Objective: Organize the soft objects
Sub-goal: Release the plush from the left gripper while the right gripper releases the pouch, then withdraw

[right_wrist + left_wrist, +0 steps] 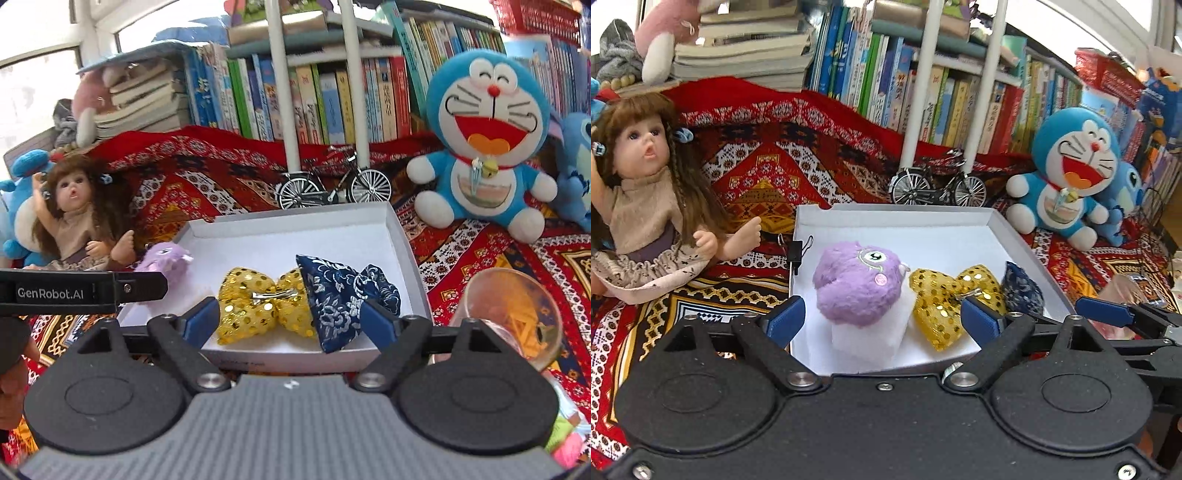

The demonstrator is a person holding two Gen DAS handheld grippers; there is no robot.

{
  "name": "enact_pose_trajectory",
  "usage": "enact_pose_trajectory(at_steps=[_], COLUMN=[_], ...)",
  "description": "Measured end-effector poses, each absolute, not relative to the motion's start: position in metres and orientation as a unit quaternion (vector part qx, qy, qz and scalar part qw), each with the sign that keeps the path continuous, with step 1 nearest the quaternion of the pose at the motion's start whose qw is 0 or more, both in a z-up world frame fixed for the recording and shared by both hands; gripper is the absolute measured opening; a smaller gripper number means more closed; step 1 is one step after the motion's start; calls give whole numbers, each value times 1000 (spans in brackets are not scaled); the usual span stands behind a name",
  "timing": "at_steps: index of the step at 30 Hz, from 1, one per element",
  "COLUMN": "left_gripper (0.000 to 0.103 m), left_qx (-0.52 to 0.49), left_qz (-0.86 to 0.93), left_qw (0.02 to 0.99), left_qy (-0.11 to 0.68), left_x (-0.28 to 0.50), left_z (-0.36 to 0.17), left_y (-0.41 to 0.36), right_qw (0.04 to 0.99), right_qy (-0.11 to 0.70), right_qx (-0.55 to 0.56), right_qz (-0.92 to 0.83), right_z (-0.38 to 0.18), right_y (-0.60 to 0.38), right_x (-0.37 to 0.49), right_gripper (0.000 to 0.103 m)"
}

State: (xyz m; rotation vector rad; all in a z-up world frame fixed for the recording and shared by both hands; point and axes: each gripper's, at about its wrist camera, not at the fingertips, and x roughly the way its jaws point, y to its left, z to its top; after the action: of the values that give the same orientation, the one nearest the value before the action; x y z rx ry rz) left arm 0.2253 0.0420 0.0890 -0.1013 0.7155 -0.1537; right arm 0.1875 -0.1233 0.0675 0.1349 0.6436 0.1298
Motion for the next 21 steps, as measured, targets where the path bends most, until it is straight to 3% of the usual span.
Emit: enact_pose_trajectory(at_steps=[6,21], left_gripper=[94,97], left_qx=[-43,-21], left_qz=[-88,-112], left_qw=[941,952], left_qy=[324,283], left_x=[189,109], left_z=[96,90], left_y=[39,25], right_qw=[956,966], right_qy=[284,249], right_qx=[45,39], right_qz=[61,49], right_z=[73,62], right_y=[-119,-131], right_x=[152,82], right_gripper=[99,103])
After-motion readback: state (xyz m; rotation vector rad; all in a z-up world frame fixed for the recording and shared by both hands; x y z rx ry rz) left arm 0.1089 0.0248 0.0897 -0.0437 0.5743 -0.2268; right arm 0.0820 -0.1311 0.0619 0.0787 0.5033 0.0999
